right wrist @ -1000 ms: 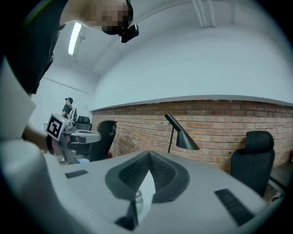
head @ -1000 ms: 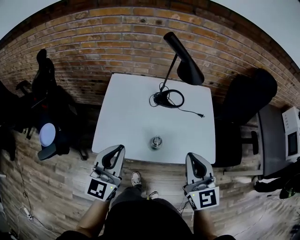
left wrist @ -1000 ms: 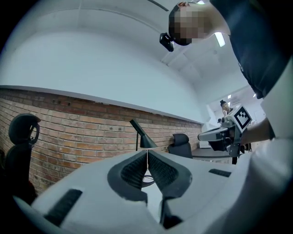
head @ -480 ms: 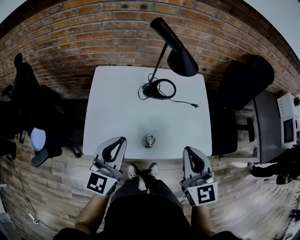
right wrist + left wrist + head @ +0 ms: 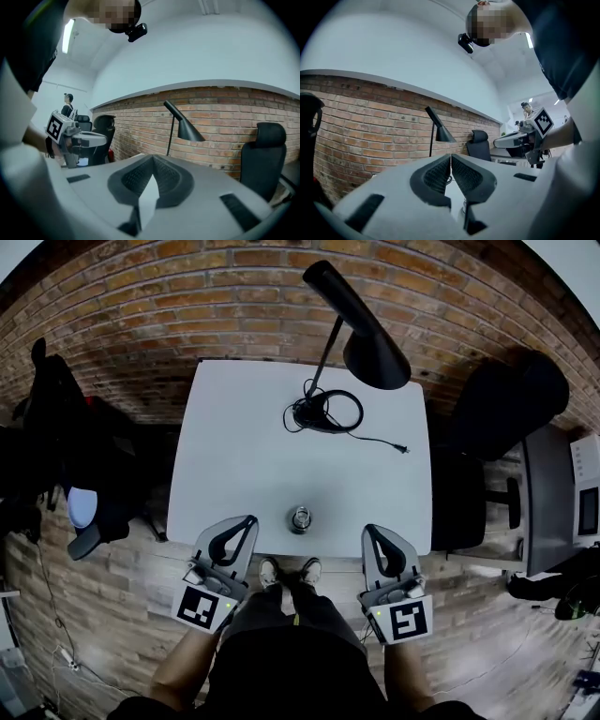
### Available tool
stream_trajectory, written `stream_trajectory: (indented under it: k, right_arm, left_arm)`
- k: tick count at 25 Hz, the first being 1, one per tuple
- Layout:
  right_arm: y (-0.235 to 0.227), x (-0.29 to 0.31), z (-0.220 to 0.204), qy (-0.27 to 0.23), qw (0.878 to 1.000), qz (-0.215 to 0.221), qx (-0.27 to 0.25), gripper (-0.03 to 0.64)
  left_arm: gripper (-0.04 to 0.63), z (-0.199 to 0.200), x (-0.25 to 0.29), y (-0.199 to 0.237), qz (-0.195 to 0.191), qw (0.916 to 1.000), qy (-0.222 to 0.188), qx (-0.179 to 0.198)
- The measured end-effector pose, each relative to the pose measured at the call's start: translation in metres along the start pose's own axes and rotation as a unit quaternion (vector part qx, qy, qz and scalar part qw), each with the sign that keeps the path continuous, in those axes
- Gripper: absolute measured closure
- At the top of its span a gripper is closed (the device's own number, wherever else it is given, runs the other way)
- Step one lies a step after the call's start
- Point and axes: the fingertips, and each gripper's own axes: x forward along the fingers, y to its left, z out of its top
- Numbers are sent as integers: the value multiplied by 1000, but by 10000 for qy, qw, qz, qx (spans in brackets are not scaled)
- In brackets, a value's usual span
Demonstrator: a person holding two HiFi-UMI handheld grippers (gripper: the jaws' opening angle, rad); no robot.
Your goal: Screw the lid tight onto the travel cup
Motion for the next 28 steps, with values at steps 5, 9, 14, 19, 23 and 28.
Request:
stream_trajectory:
  k: [5,9,14,19,23,28]
  right_arm:
    - [1,5,-27,283,9996,55,41,603]
    - [5,14,-47,396,9990,212,-63,603]
    - [18,25,-81,536,9969,557,-138,598]
    - [35,40,-119,737,9918,1044,-21,512]
    - [57,52,-149,903,9821,1655,-35,412]
    - [72,65,-175,806,9753,2049,-171,357]
  left_arm:
    - [568,-21,3,-1,-45,9997,233,-89]
    - [566,-35,11,-2,-152,9993,307,-143]
    - [566,-52,25,-14,-636,9975,275,130]
    - [565,-86,32,-17,-738,9956,570,-30]
    - [565,-111,34,-26,-904,9931,735,-107]
    - [454,-130,44,-38,-1155,9905,739,-123]
